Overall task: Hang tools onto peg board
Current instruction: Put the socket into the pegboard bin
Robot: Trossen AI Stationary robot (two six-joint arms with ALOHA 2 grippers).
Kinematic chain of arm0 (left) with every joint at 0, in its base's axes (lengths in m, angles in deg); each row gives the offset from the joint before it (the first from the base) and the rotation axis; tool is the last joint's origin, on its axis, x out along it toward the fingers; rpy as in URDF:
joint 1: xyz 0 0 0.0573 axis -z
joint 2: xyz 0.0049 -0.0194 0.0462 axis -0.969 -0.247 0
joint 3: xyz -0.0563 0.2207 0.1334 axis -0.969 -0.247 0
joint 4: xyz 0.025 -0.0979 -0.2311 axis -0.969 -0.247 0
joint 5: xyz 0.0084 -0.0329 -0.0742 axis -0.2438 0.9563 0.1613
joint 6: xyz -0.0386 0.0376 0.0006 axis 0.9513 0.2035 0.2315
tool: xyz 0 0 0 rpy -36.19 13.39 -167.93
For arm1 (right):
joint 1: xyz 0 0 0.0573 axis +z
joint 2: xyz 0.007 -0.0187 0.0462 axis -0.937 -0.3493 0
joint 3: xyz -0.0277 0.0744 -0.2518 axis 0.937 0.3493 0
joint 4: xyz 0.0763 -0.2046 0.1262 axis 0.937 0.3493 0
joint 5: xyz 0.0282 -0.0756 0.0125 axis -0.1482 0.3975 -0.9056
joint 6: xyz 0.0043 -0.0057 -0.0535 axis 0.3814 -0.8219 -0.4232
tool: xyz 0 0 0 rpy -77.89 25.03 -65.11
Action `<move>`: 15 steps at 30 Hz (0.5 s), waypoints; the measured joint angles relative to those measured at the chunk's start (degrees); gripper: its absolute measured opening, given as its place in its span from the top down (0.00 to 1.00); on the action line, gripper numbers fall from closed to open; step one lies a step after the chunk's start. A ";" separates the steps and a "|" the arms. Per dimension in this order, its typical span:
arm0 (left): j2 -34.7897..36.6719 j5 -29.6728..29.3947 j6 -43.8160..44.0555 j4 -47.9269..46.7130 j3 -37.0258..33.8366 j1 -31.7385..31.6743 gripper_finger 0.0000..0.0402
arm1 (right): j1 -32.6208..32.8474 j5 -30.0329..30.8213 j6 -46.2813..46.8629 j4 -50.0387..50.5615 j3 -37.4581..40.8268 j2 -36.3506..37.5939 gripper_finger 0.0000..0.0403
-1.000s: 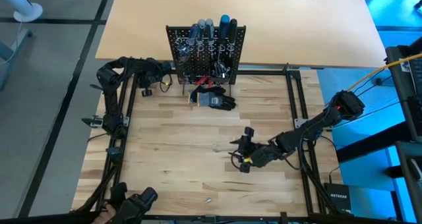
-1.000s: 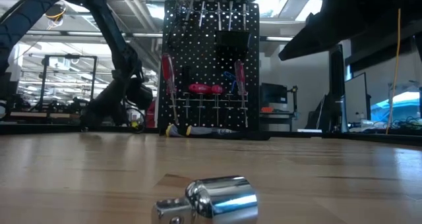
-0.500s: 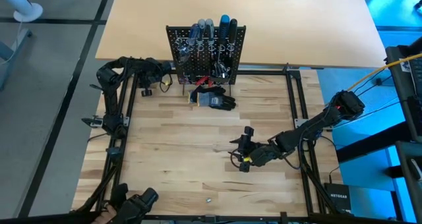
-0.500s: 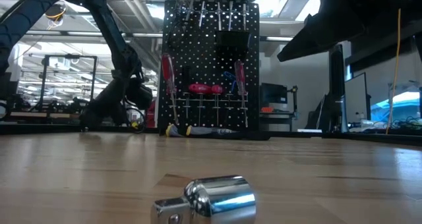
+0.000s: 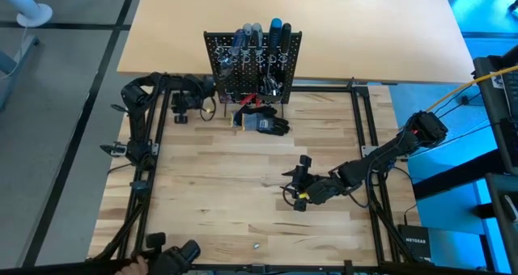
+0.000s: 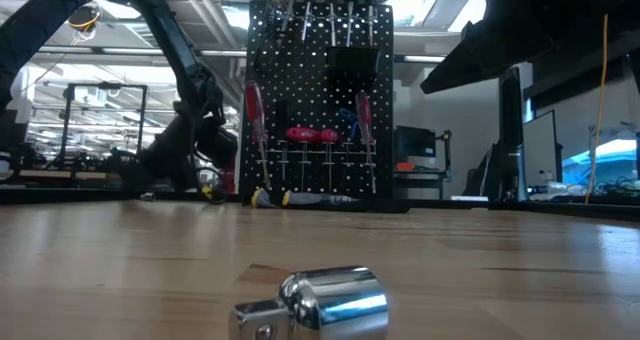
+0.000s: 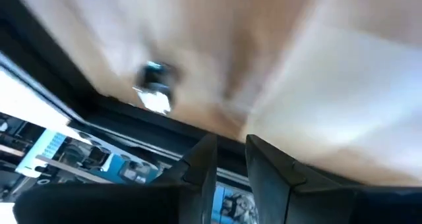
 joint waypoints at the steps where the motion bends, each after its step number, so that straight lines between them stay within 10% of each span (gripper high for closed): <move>1: 0.00 0.03 0.36 -1.28 0.01 0.34 0.82 | 0.00 0.00 0.00 -0.01 0.00 0.00 0.50; 15: 8.81 1.52 11.88 -10.23 0.01 4.12 0.82 | 0.04 0.00 0.00 -0.07 0.00 0.00 0.50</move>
